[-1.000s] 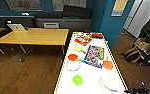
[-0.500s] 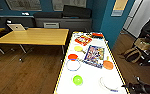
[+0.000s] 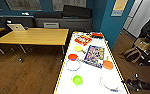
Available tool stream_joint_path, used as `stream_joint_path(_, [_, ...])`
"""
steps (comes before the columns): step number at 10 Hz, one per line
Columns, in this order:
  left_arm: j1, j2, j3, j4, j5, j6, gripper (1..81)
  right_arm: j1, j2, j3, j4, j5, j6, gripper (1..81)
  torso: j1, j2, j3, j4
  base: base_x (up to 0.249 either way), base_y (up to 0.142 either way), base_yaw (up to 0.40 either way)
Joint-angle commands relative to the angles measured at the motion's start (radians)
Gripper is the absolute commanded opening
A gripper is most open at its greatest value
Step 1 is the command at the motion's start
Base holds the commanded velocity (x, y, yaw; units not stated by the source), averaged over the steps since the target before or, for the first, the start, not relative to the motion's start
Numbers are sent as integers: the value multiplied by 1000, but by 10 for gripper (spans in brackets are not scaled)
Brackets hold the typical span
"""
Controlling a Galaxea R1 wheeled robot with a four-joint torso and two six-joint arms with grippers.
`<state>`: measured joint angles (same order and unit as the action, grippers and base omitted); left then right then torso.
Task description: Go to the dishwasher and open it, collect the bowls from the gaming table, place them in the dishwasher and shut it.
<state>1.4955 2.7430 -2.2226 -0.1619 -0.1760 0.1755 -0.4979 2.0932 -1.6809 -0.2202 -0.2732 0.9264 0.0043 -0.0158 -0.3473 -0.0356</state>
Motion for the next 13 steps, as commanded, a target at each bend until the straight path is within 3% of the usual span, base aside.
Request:
stream_joint_path(1, [-4,-11,12,4,70,-1,811,150,-9,-23,9,-8,8,811,0,0,0,0,0,0,0])
stream_joint_path(4, [-5,-9,-6,-1,72,-2,811,150,47,-43,22,-8,8,811,0,0,0,0,0,0,0])
stream_joint_path(9, [-5,-2,-19,-1,73,-4,811,66,150,-112,25,11,14,811,0,1,0,0,0,0,0])
stream_joint_path(12, [-4,3,-19,1,75,-4,811,14,164,-146,25,28,12,811,1,1,0,0,0,0,0])
stream_joint_path(13, [-4,3,-19,1,75,-4,811,-5,164,-152,25,34,12,10,1,1,0,0,0,0,0])
